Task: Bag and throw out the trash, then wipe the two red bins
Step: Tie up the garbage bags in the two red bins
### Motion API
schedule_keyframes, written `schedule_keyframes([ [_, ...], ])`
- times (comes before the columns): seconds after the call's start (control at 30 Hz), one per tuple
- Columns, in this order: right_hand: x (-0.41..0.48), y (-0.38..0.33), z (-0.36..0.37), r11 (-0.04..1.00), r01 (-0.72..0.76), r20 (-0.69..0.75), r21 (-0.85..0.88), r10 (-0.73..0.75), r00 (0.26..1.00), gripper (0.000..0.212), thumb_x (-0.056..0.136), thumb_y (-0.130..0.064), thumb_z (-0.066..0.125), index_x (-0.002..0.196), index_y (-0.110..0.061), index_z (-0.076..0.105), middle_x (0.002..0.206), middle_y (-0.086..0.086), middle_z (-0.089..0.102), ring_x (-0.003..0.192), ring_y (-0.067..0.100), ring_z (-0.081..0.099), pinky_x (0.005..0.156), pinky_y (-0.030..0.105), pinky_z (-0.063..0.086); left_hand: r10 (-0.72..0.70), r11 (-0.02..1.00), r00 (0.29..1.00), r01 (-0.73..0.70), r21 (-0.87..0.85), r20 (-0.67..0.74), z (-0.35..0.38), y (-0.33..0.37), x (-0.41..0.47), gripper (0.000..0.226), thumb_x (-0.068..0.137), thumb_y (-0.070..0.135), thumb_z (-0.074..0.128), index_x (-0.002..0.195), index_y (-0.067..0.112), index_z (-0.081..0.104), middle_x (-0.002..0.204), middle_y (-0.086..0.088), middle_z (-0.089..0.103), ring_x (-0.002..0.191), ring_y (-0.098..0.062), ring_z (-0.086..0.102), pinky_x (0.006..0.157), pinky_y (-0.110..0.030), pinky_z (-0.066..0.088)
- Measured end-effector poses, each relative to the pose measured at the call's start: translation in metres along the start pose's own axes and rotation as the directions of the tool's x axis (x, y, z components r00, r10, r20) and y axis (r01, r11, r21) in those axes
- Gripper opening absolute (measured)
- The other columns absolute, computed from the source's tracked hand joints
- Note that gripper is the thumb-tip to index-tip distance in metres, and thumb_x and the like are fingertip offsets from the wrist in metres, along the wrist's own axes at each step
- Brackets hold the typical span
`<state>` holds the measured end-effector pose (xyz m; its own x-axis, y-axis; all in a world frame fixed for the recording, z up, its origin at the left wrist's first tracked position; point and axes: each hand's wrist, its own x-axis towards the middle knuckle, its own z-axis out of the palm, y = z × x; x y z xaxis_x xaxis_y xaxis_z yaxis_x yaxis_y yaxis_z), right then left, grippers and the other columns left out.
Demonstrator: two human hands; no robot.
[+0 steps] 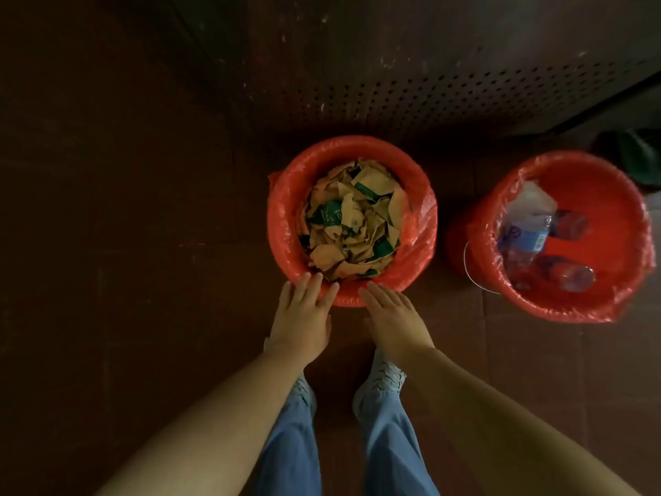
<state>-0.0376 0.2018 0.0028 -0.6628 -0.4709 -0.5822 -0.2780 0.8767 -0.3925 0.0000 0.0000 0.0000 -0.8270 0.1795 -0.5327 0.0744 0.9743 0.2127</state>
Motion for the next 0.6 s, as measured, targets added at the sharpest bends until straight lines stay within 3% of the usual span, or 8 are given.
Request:
schedule_keyframes([
  [0.13, 0.014, 0.005, 0.023, 0.997, 0.041, 0.011, -0.071, -0.040, 0.999, 0.058, 0.105, -0.024, 0.048, 0.159, -0.016, 0.029, 0.166, 0.007, 0.026, 0.155, 0.025, 0.020, 0.125, 0.039, 0.008, -0.032, 0.999, 0.994, 0.028, 0.046, 0.104, 0.026, -0.006, -0.004, 0.076, 0.099, 0.038, 0.043, 0.160, 0.033, -0.001, 0.168, -0.010, -0.008, 0.153, -0.032, -0.016, 0.121, -0.058, -0.007],
  [0.2, 0.019, 0.004, 0.027, 0.994, 0.057, -0.001, -0.093, -0.058, 0.998, 0.054, 0.098, -0.019, 0.062, 0.150, -0.011, 0.047, 0.155, 0.010, 0.046, 0.146, 0.028, 0.039, 0.123, 0.043, 0.022, -0.028, 0.999, 0.994, 0.024, 0.045, 0.105, 0.033, -0.007, -0.005, 0.078, 0.098, 0.039, 0.044, 0.159, 0.034, -0.004, 0.168, -0.009, -0.013, 0.152, -0.031, -0.022, 0.121, -0.058, -0.010],
  [0.3, 0.025, 0.004, 0.028, 0.994, 0.066, -0.101, -0.092, -0.075, 0.992, 0.040, 0.080, -0.008, 0.079, 0.120, -0.007, 0.072, 0.120, 0.011, 0.072, 0.117, 0.033, 0.066, 0.106, 0.048, 0.046, -0.017, 0.997, 0.994, 0.009, 0.080, 0.107, 0.037, -0.010, -0.004, 0.082, 0.098, 0.040, 0.046, 0.159, 0.035, -0.008, 0.167, -0.009, -0.018, 0.151, -0.032, -0.026, 0.120, -0.060, -0.009],
  [0.43, 0.032, 0.007, 0.029, 0.995, 0.063, -0.085, -0.073, -0.069, 0.994, 0.030, 0.093, -0.010, 0.060, 0.120, -0.009, 0.071, 0.121, 0.007, 0.071, 0.120, 0.032, 0.060, 0.109, 0.041, 0.039, -0.002, 0.996, 0.995, -0.006, 0.091, 0.096, 0.038, -0.011, -0.002, 0.080, 0.098, 0.040, 0.045, 0.160, 0.033, -0.006, 0.167, -0.009, -0.015, 0.151, -0.033, -0.024, 0.121, -0.060, -0.008],
  [0.6, 0.036, 0.007, 0.020, 0.998, 0.044, -0.097, -0.041, -0.048, 0.994, 0.022, 0.086, -0.004, 0.061, 0.103, -0.009, 0.074, 0.104, 0.008, 0.073, 0.106, 0.033, 0.065, 0.098, 0.040, 0.045, 0.015, 0.997, 0.999, -0.019, 0.075, 0.046, 0.040, -0.013, 0.001, 0.071, 0.098, 0.040, 0.043, 0.160, 0.028, 0.010, 0.168, -0.011, 0.003, 0.154, -0.034, -0.009, 0.121, -0.060, -0.002],
])
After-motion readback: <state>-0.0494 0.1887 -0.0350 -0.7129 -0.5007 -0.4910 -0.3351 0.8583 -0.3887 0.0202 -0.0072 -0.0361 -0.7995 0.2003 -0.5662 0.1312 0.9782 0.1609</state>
